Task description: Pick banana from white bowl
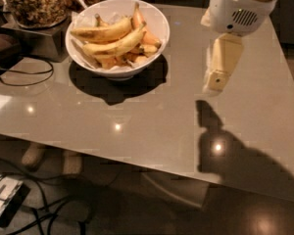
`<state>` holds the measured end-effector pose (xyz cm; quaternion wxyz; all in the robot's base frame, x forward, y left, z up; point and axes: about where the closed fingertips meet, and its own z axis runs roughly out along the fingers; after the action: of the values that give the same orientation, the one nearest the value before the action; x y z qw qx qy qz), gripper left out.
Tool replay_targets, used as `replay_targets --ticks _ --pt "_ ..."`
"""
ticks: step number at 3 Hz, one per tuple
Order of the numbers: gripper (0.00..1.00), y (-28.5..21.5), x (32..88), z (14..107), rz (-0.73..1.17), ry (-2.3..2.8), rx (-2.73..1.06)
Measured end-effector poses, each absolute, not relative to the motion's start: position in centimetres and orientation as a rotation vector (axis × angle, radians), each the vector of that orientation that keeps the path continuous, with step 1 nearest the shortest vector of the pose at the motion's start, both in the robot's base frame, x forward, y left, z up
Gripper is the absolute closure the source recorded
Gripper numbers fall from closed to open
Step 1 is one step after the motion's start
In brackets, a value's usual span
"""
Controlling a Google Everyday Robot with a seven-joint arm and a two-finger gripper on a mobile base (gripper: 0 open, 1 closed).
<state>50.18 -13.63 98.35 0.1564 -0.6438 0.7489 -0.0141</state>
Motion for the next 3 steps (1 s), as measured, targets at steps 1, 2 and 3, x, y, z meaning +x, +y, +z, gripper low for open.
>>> replay_targets --ticks 1,2,3 --pt "0.0 -11.6 52.6 98.6 0.001 2.103 -1.888" --pt "0.0 -9.4 54.5 99.0 0.002 2.051 -1.924" --pt "0.0 -9.2 54.7 99.1 0.003 2.027 -1.918"
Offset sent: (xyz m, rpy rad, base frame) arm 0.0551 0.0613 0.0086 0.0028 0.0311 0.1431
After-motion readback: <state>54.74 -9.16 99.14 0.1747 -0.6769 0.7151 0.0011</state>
